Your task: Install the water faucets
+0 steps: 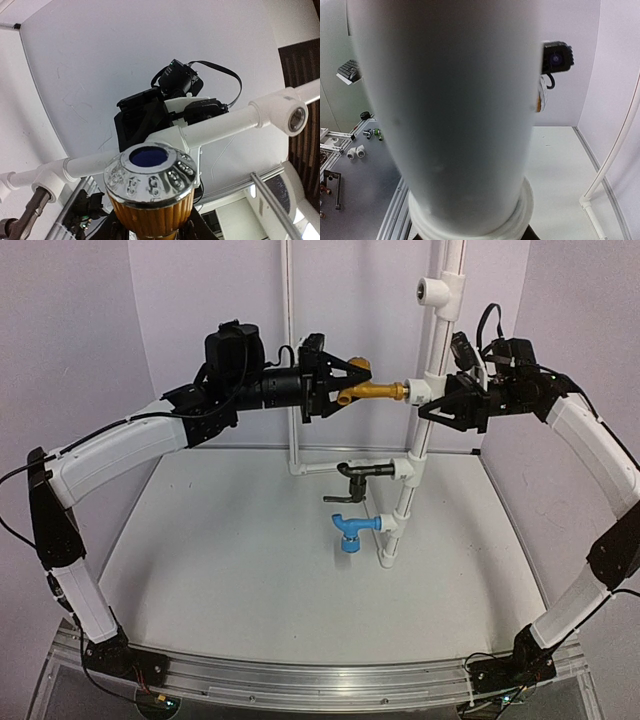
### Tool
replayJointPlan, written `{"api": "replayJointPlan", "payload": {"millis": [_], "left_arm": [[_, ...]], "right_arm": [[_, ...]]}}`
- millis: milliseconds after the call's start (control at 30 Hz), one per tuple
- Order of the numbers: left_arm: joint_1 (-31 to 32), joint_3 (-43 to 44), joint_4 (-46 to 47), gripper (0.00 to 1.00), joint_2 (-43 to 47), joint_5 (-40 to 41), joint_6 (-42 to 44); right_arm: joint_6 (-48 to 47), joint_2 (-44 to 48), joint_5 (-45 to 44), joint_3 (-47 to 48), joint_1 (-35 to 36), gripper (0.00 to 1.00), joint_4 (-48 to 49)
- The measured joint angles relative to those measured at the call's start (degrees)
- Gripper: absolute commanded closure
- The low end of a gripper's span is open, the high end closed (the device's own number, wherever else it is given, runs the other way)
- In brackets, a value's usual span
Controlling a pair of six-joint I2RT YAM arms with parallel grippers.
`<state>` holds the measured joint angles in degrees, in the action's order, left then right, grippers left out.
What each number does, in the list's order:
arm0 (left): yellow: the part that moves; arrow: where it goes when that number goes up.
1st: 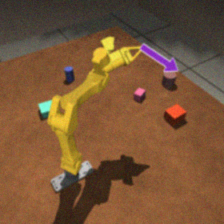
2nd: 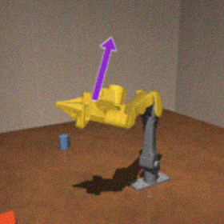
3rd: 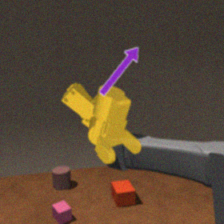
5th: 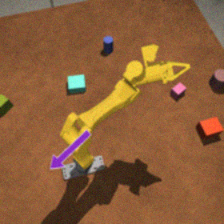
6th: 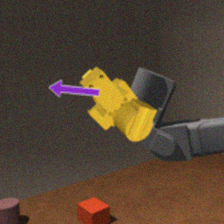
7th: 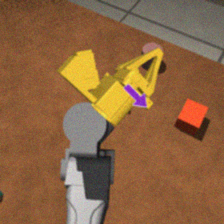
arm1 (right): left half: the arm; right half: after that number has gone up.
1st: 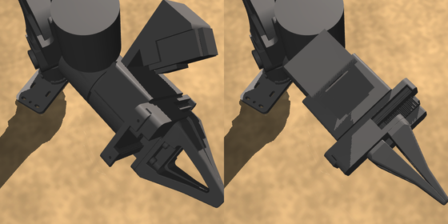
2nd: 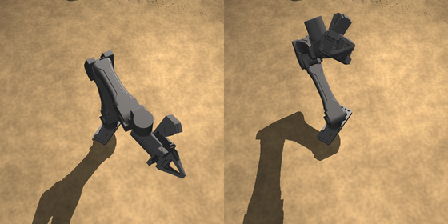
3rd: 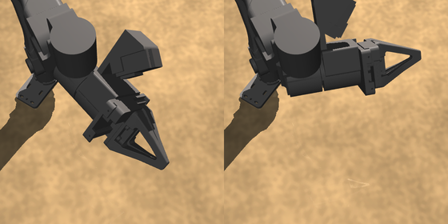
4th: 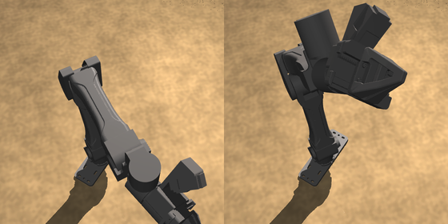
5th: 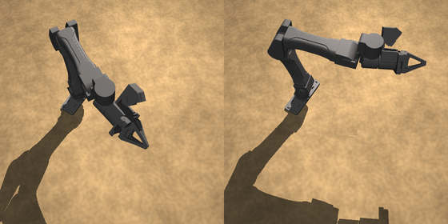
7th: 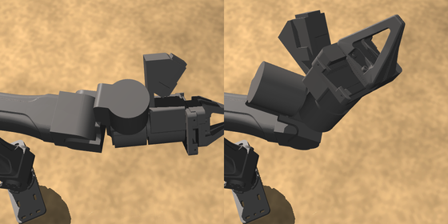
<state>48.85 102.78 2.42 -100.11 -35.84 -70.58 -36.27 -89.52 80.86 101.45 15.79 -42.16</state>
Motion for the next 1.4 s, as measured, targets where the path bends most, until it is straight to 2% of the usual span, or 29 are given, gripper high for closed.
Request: {"api": "replayJointPlan", "payload": {"millis": [267,500,600,867,900,1000,1100,1200,1233,1300,1367,1400], "left_arm": [[0.26,0.98,-2.9,0.76,0.74,0.42,18.98],[0.54,4.58,-10.01,0.71,0.84,0.4,43.98],[0.79,5.3,-12.44,0.65,1.28,1.06,56.4],[1.99,5.75,-24.65,0.62,4.92,7.29,97.73],[2.47,5.44,-25.45,0.6,5.49,8.83,102.22],[3.77,1.83,-24.4,0.46,7.85,13.1,112.3],[4.21,-0.13,-24.53,0.34,9.22,15.37,115.11],[4.25,0.42,-25.56,0.25,9.35,16.66,111.52],[4.25,1.13,-26.51,0.24,9.32,16.74,109.1],[4.25,3.16,-28.76,0.22,9.19,16.54,103.74],[4.23,5.6,-30.33,0.21,9.07,15.44,98.83],[4.23,6.73,-30.69,0.21,8.93,14.63,96.66]], "right_arm": [[0.34,0.0,0.17,-0.28,0.14,1.0,0.59],[0.6,0.0,0.14,-0.33,0.46,1.0,0.87],[0.68,0.0,0.02,-0.35,0.71,1.0,0.97],[1.26,0.0,0.0,-0.58,-0.14,1.0,1.64],[1.36,0.0,0.0,-0.62,-0.11,1.0,1.78],[1.41,0.0,0.08,-0.64,-0.11,1.0,1.8],[1.59,-0.02,0.0,-0.64,-0.13,1.0,1.92],[1.58,-0.01,0.0,-0.64,-0.11,1.0,1.93],[1.59,-0.02,0.0,-0.64,-0.11,0.97,1.93],[1.6,-0.02,0.0,-0.64,-0.11,0.82,1.95],[1.6,-0.02,0.0,-0.64,-0.11,0.6,1.95],[1.76,-0.02,-0.03,-0.64,-0.11,0.55,1.92]]}}
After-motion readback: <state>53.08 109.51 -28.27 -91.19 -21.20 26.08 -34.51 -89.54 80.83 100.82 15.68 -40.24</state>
